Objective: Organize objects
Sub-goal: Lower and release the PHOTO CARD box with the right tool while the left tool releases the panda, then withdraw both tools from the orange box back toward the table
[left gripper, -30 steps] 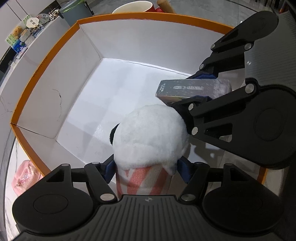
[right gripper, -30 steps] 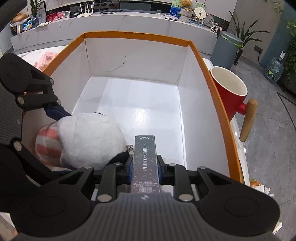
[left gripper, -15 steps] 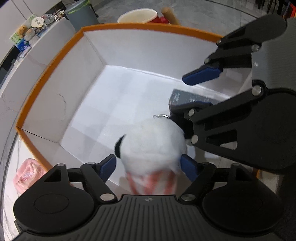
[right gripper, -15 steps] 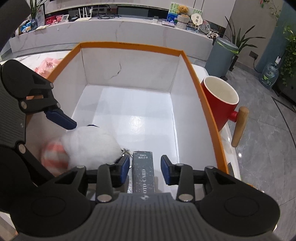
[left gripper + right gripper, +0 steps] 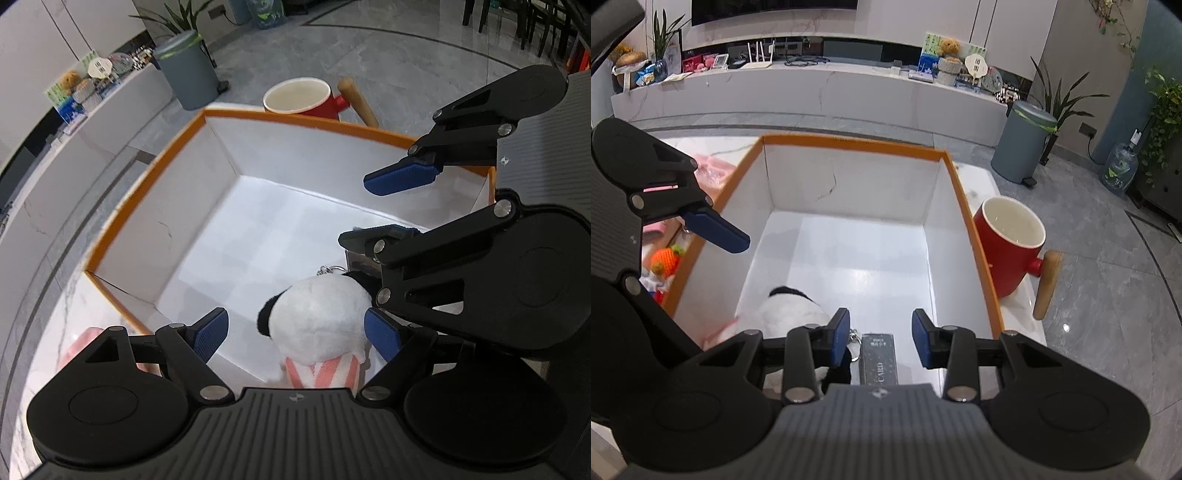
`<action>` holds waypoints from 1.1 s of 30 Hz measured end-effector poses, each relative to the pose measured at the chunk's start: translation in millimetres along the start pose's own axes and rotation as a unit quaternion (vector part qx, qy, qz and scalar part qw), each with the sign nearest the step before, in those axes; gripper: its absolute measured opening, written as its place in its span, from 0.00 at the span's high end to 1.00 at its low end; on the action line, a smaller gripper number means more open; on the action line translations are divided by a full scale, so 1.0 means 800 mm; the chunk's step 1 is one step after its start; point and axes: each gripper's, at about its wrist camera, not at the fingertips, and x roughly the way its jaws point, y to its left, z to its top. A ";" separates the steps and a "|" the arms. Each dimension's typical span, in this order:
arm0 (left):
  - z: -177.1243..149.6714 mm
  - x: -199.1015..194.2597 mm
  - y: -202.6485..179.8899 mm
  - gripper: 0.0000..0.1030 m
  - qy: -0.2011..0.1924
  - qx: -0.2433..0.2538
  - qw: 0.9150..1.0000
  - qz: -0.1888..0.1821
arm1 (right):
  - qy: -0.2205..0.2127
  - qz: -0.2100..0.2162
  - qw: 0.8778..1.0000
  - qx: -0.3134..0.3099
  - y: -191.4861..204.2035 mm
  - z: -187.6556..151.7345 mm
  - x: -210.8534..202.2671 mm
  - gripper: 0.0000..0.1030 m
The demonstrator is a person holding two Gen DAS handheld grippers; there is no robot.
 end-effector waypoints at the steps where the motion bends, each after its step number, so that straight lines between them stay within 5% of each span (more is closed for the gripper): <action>1: 0.004 -0.003 0.003 0.05 -0.003 0.001 1.000 0.003 | -0.003 0.000 1.000 -0.001 0.000 0.001 -0.004 0.62; 15: -0.022 -0.054 0.045 0.05 -0.063 -0.022 0.995 0.070 | -0.058 0.008 0.998 -0.026 0.046 0.033 -0.057 0.62; 33: -0.135 -0.105 0.088 0.05 -0.113 -0.079 0.983 0.118 | -0.084 0.059 0.992 -0.076 0.162 0.047 -0.080 0.60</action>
